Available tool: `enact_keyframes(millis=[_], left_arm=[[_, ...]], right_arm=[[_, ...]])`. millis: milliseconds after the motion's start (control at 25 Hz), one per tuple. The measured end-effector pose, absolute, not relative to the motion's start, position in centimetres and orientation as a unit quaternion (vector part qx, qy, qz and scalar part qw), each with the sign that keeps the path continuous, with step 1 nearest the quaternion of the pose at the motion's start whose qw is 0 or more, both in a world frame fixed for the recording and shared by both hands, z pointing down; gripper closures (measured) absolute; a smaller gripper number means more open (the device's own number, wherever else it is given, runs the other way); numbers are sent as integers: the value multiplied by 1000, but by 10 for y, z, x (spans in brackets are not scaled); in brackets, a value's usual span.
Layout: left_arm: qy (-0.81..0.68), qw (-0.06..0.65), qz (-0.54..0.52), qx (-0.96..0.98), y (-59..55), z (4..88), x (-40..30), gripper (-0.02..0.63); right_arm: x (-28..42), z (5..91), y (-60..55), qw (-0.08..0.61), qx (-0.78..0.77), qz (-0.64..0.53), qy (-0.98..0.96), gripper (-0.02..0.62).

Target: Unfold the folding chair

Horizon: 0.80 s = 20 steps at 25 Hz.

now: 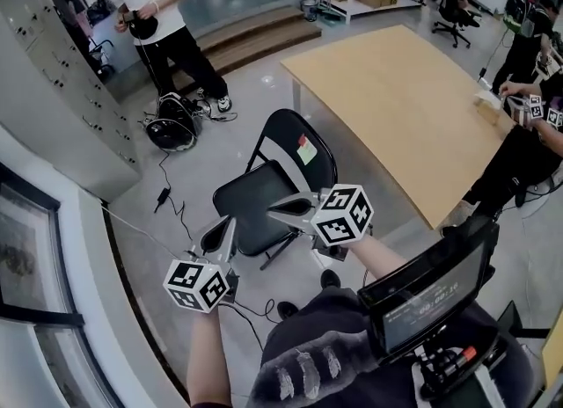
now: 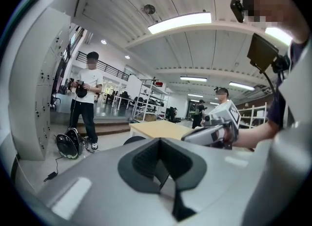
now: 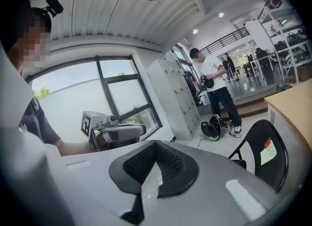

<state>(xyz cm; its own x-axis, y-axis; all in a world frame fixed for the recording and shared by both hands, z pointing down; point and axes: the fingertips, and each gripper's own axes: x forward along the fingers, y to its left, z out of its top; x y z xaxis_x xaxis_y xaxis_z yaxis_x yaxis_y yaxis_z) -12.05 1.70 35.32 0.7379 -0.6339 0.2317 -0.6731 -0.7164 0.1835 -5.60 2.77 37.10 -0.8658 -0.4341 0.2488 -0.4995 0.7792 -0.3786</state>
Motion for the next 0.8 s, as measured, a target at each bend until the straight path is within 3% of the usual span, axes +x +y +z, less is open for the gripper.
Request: enact_keyframes(millis=[480,800], left_arm=[[-341,136,58,928,48,358,-144,606],[-308,115,56,943,73,342,-107,606]], right_arm=[[-90,348,70,43,242,183,-952,594],[-68,331,96,27,240,153,-958,594]])
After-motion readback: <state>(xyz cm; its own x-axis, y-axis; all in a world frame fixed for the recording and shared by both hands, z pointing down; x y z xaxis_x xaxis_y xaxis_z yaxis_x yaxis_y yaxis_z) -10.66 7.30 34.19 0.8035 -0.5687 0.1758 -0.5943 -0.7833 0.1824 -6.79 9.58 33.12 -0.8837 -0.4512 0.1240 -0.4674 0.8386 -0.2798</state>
